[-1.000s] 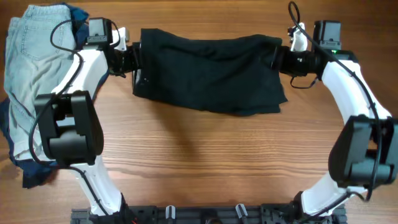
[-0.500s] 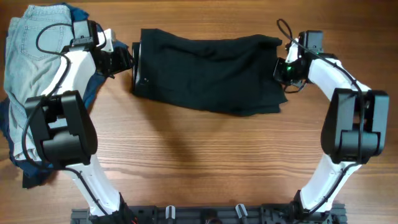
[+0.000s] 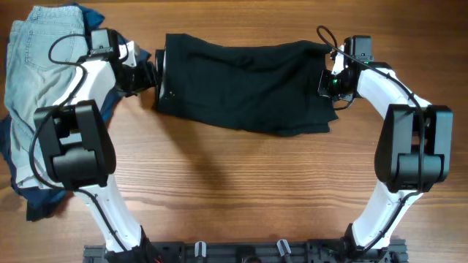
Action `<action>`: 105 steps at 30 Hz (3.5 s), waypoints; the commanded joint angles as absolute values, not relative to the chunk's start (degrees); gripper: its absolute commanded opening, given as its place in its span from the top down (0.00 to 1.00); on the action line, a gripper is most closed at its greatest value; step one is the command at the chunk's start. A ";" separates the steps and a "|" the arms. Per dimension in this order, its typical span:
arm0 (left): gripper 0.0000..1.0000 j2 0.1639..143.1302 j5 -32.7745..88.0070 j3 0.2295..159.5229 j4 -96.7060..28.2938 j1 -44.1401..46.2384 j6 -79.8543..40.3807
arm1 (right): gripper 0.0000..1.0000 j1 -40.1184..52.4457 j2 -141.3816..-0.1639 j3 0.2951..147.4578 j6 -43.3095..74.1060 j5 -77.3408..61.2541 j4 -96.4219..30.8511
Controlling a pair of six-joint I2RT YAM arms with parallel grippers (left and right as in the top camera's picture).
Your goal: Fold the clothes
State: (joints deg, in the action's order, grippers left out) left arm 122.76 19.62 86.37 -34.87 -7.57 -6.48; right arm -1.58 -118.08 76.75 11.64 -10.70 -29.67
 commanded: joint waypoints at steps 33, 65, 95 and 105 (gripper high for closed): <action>0.21 127.20 39.22 86.26 -35.59 -12.60 4.34 | 0.96 -0.82 -121.73 75.46 10.61 -8.75 -30.74; 0.96 121.69 44.05 86.26 -35.18 -13.43 -0.86 | 0.96 -0.80 -121.73 75.46 13.13 -11.33 -30.65; 0.78 115.07 27.14 87.57 -6.20 34.65 -17.15 | 0.96 3.09 -121.73 75.46 16.49 -13.15 -29.32; 0.00 114.67 26.26 87.57 -6.22 34.48 -17.21 | 0.96 -1.87 -116.20 79.64 15.86 -18.79 -33.80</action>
State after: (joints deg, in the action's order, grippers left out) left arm 116.55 26.81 86.32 -6.20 35.16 -17.10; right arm 0.32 -118.30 77.32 15.81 -15.44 -31.40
